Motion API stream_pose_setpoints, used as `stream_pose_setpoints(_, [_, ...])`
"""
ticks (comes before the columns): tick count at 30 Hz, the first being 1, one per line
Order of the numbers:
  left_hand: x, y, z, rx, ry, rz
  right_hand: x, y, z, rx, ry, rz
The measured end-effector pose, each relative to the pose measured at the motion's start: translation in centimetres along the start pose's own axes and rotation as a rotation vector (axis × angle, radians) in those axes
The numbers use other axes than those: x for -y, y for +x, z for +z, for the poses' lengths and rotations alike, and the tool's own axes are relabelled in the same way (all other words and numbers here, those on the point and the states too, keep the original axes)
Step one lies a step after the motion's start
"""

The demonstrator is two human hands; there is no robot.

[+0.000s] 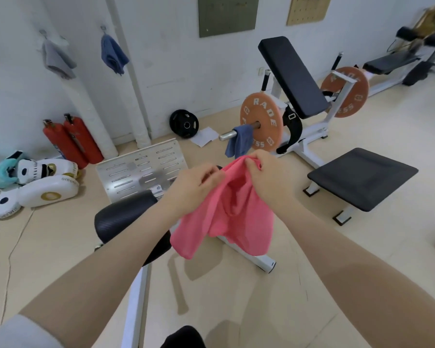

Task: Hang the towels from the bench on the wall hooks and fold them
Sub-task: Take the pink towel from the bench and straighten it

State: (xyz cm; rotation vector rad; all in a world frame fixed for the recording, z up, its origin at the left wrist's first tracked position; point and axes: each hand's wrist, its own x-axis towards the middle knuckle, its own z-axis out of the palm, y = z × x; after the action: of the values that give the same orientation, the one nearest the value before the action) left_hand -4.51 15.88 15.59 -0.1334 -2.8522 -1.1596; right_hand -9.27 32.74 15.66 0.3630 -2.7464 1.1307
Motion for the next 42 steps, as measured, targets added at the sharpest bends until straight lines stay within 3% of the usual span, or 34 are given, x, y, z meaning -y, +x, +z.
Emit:
stream_pose_setpoints(2, [0.1,1.0,1.2,0.138,0.145,-0.003,-0.8,0.6,-0.8,0.012,0.208,0.066])
stream_pose_setpoints(5, [0.7,2.3,2.6,0.08,0.33,0.081,-1.4,0.7,-1.3,0.046,0.38,0.087])
stream_pose_setpoints(9, [-1.5,3.8,3.4,-0.146,0.041,0.141,-3.2,1.6,-2.6,-0.105,0.574,0.174])
stream_pose_setpoints(15, [-1.5,10.4,5.0,0.03,0.134,0.124,-5.1,5.2,-4.3,-0.258,0.677,0.22])
stream_pose_setpoints(19, [-0.5,15.1,5.1,-0.119,0.312,0.26,-6.9,8.7,-4.9,-0.299,0.614,0.224])
stream_pose_setpoints(22, [-1.2,18.5,5.2,0.045,0.354,0.279,-8.3,12.1,-6.1,-0.299,0.657,0.224])
stream_pose_setpoints(24, [-1.3,21.1,5.2,0.188,0.202,0.187,-9.3,14.5,-7.3,-0.332,0.731,0.25])
stream_pose_setpoints(27, [-1.5,25.9,5.1,0.132,-0.253,-0.011,-11.3,18.7,-9.4,-0.367,0.821,0.31])
stream_pose_setpoints(31, [-3.3,31.3,5.3,0.091,-0.862,-0.357,-13.9,23.2,-10.2,0.014,0.613,0.498])
stream_pose_setpoints(34, [-4.8,33.8,6.8,0.016,-0.93,-0.384,-14.7,25.2,-10.4,0.192,0.558,0.598])
stream_pose_setpoints(36, [-5.9,34.9,8.1,0.008,-0.763,-0.27,-15.2,26.1,-10.6,0.271,0.517,0.461])
stream_pose_setpoints(39, [-7.7,35.5,10.0,0.335,-0.648,0.017,-16.0,27.0,-11.1,0.322,0.322,0.138])
stream_pose_setpoints(42, [-9.3,36.5,11.1,0.511,-0.42,0.077,-17.3,28.0,-12.0,0.277,0.106,-0.049])
